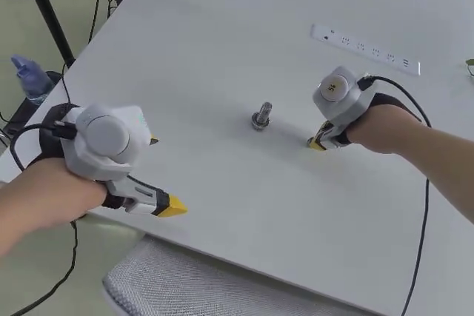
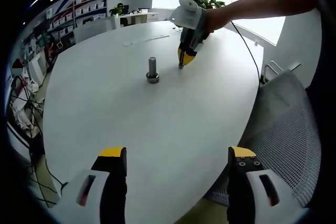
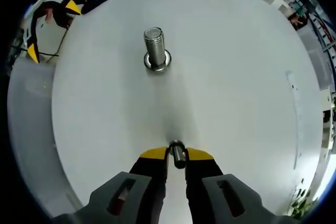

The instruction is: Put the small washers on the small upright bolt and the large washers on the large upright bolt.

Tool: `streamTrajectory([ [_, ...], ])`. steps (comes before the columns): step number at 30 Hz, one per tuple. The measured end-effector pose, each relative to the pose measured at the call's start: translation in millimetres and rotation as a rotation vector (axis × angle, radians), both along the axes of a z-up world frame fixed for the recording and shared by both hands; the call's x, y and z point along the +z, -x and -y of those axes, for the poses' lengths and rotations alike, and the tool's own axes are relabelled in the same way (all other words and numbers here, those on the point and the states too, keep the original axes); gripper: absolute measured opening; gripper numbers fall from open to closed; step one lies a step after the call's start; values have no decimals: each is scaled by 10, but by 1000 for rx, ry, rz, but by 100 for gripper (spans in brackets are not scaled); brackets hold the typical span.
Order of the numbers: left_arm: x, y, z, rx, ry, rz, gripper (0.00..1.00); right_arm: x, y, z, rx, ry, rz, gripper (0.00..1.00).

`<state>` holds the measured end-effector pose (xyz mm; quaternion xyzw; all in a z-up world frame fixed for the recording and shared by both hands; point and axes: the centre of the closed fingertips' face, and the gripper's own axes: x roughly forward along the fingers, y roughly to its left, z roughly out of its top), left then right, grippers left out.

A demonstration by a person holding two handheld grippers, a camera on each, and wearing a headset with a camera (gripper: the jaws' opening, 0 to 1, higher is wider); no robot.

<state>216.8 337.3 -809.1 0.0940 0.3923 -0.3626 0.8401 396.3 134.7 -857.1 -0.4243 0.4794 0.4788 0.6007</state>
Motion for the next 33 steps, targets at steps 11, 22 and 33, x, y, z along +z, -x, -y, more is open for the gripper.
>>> streamTrajectory([
  [11, 5, 1, 9, -4, -2, 1, 78, 16, 14, 8, 0, -4, 1, 13],
  [22, -8, 21, 34, -9, -3, -6, 77, 26, 23, 16, -1, -4, -3, 14],
  [33, -7, 20, 9, -11, -6, -7, 77, 44, -32, -21, 13, -18, 17, 23],
])
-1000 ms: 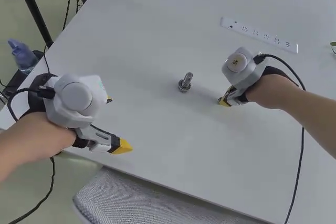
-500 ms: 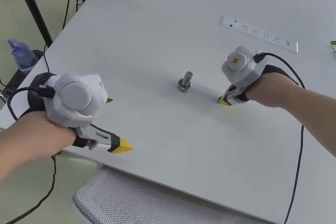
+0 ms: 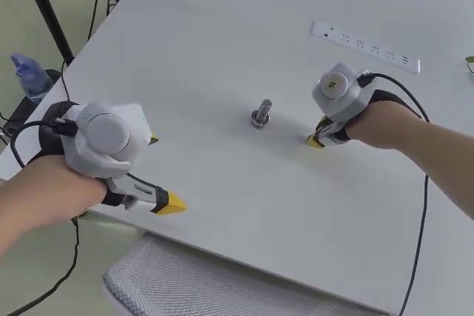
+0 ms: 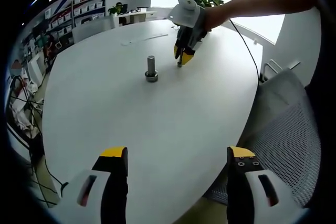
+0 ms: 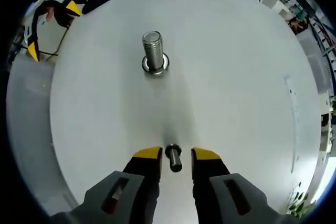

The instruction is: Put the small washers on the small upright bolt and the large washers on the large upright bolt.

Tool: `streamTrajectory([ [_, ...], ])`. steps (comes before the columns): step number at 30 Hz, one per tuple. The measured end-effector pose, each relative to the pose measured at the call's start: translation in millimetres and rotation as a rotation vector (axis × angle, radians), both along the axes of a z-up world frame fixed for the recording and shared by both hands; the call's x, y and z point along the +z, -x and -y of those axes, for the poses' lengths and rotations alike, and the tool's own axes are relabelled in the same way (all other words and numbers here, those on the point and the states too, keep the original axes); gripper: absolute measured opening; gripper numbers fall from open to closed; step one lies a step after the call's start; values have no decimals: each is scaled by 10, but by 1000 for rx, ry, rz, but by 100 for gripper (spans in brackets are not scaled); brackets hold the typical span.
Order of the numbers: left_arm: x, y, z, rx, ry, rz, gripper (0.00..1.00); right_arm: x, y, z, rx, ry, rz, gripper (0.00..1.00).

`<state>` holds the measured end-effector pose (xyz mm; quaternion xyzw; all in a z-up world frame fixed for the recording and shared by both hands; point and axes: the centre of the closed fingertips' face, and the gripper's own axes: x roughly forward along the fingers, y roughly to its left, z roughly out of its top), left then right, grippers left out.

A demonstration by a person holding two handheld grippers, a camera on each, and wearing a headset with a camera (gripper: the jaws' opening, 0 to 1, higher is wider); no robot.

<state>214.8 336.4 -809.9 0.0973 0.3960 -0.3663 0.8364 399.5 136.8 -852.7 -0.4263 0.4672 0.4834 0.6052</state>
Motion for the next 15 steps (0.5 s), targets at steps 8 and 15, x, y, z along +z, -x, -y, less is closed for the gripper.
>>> streamTrajectory([
  [8, 31, -1, 22, -14, 1, 2, 77, -22, -32, 27, -13, -2, -18, 26],
  [15, 102, -31, 53, -32, -5, 13, 79, 98, -37, 41, -38, -34, -6, 29],
])
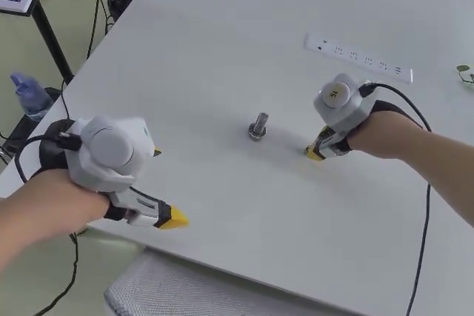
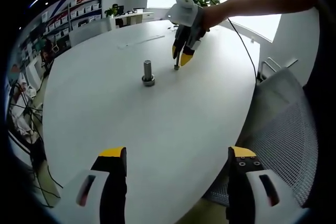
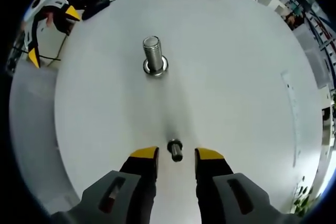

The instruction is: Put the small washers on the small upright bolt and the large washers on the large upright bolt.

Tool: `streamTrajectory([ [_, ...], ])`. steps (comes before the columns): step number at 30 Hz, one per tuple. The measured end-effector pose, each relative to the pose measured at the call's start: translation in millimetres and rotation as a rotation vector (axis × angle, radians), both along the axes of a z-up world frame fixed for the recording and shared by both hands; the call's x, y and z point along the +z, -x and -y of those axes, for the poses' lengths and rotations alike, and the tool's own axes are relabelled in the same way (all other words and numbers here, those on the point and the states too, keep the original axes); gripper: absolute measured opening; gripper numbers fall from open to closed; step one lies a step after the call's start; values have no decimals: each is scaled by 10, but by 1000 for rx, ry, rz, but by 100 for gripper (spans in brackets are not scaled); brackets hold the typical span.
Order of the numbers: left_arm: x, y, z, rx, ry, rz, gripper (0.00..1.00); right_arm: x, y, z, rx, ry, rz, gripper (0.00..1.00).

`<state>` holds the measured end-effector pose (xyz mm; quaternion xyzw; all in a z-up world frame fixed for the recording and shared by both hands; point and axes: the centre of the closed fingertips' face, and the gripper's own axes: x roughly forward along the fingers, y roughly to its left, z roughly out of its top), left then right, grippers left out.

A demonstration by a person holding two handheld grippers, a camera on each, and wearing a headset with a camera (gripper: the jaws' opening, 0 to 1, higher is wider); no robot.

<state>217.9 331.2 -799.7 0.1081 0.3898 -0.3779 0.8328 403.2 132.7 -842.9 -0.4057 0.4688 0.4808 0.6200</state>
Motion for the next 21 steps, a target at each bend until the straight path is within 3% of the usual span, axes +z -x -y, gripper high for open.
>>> streamTrajectory([
  [7, 61, -38, 11, -10, 0, 9, 80, 196, -43, -32, -31, -72, 31, 34],
  [13, 97, -47, 29, -11, 4, 7, 80, 399, 32, -36, -45, -151, 38, 36],
  [18, 142, -70, 32, -14, 0, 14, 80, 395, -21, 32, -87, -224, 53, 39],
  [21, 167, -85, 28, -13, 0, 17, 80, 492, 2, 39, -122, -275, 57, 40],
])
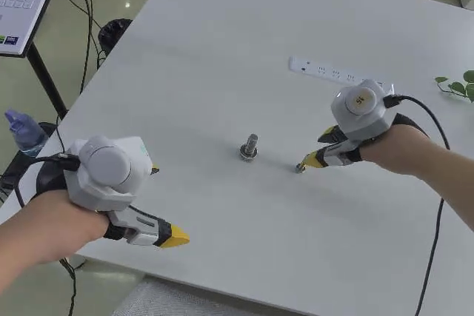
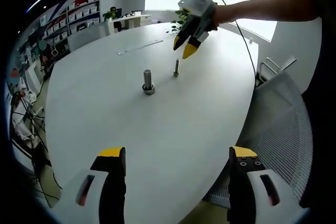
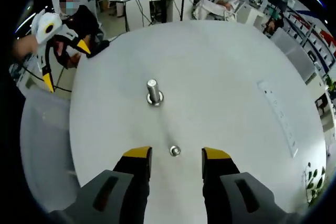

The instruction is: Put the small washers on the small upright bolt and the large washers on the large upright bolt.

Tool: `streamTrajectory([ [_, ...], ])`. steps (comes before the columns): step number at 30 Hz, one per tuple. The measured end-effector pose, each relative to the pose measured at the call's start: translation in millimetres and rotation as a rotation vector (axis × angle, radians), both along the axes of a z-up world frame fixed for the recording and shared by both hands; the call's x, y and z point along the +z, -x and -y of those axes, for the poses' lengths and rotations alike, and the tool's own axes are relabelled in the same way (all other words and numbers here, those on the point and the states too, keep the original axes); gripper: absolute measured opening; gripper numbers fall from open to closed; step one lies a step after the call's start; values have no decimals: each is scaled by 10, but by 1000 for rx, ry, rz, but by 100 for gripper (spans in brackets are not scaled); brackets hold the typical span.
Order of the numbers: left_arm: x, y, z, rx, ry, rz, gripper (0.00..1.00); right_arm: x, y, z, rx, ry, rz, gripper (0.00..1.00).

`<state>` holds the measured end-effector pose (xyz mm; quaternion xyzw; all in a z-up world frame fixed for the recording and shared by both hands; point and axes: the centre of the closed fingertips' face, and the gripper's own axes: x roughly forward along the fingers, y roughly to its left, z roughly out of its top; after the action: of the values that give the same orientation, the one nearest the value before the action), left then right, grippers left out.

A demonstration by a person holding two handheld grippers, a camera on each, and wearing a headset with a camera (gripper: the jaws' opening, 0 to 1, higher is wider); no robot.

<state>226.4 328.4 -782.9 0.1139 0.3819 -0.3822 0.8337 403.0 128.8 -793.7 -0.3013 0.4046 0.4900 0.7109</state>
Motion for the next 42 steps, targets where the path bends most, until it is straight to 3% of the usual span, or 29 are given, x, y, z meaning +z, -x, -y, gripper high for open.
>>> streamTrajectory([
  [7, 26, 3, -8, 8, 5, -2, 80, 228, 168, 59, -37, -64, 33, 44],
  [8, 98, -10, 48, 41, 64, -9, 80, 258, 193, 71, -49, -84, 36, 44],
  [10, 203, -57, 65, 71, 108, 9, 81, 318, 232, 88, -82, -131, 36, 45],
  [13, 179, -54, 48, 54, 68, 24, 81, 413, 272, 131, -167, -208, 14, 46],
  [15, 137, -34, 48, 45, 59, 16, 81, 495, 291, 179, -192, -244, 29, 47],
  [18, 164, -13, 59, 48, 68, 20, 82, 604, 335, 206, -244, -320, 37, 50],
  [20, 189, -6, 79, 54, 81, 22, 82, 579, 280, 319, -271, -344, 23, 52],
  [22, 194, 10, 102, 50, 71, 28, 82, 629, 320, 360, -282, -359, 59, 54],
  [25, 203, 22, 141, 46, 73, 24, 83, 727, 413, 353, -329, -453, 78, 56],
  [31, 275, -10, 230, 49, 92, 46, 84, 779, 649, 387, -356, -497, 111, 62],
  [33, 288, -25, 241, 52, 98, 51, 83, 825, 722, 373, -368, -548, 101, 64],
  [36, 308, -45, 240, 63, 103, 67, 84, 827, 795, 413, -369, -578, 92, 67],
  [38, 319, -50, 230, 70, 109, 79, 85, 814, 849, 448, -382, -592, 60, 68],
  [42, 350, -24, 186, 85, 123, 95, 86, 865, 953, 511, -365, -613, 73, 71],
])
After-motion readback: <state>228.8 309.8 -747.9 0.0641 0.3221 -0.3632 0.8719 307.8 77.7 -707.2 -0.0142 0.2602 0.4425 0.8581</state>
